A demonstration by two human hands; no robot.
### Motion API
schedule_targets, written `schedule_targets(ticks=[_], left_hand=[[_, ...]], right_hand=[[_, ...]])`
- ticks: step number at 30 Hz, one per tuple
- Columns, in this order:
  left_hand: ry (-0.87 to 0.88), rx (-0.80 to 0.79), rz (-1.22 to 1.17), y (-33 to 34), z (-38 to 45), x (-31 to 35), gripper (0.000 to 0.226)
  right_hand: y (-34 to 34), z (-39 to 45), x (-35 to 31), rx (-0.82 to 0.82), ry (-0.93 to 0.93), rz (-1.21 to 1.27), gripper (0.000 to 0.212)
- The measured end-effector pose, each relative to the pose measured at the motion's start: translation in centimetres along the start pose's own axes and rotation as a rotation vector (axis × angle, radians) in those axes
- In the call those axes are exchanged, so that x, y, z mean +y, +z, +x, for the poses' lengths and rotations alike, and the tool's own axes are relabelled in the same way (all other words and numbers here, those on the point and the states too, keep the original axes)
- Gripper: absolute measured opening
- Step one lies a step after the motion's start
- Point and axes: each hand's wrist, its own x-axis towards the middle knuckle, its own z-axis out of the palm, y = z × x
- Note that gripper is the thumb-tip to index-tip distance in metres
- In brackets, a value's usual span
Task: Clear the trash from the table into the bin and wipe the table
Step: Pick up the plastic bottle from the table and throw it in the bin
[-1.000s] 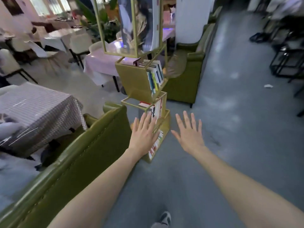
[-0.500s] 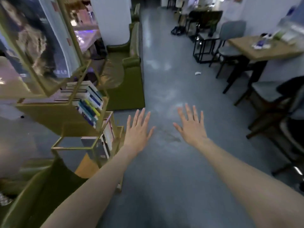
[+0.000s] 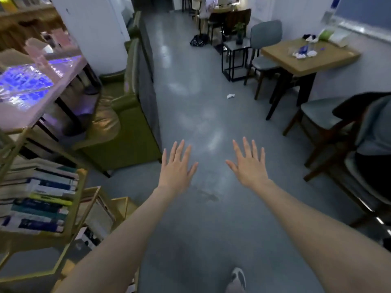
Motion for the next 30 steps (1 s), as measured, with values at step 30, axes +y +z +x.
schedule_targets(ticks=[30], left_hand=[[0.369,0.058,-0.272,10.6,58.5,15.8,0.067]], right_hand=[[-5.8,45.2,27.6,0.094,0.267,-0.078,0.077]])
